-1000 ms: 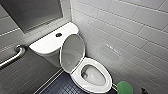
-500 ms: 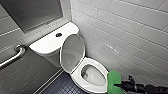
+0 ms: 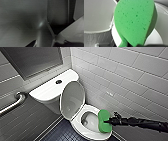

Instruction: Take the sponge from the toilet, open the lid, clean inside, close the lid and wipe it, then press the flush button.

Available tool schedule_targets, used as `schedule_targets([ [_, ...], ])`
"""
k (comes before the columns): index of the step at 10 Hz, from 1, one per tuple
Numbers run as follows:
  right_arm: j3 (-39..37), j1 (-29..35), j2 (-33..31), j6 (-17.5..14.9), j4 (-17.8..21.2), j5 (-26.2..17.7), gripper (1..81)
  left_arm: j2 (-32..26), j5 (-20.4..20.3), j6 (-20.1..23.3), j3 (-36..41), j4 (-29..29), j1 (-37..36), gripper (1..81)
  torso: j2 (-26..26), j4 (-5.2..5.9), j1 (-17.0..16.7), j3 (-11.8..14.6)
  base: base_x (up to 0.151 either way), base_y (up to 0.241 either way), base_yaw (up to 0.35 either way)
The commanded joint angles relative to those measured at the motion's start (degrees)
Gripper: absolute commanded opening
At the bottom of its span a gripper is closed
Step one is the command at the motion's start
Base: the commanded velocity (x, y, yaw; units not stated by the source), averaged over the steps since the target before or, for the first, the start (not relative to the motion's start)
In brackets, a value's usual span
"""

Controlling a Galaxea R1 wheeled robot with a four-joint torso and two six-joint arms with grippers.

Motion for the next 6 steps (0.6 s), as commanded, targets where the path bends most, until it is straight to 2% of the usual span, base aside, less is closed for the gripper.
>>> schedule_targets([
  [1, -10.3, 10.6, 7.6, 0.0, -0.4, -7.0, 1.0, 0.6, 4.2, 0.1, 1.3, 0.0, 1.1, 81.1, 0.0, 0.00, 0.0, 0.0, 0.000, 0.000, 0.000],
  [6, -26.3, 12.3, 21.3, -0.6, -1.4, -6.4, 1.0, 0.6, 4.4, 0.1, 1.3, -0.3, 1.2, 81.1, 0.0, 0.00, 0.0, 0.0, 0.000, 0.000, 0.000],
])
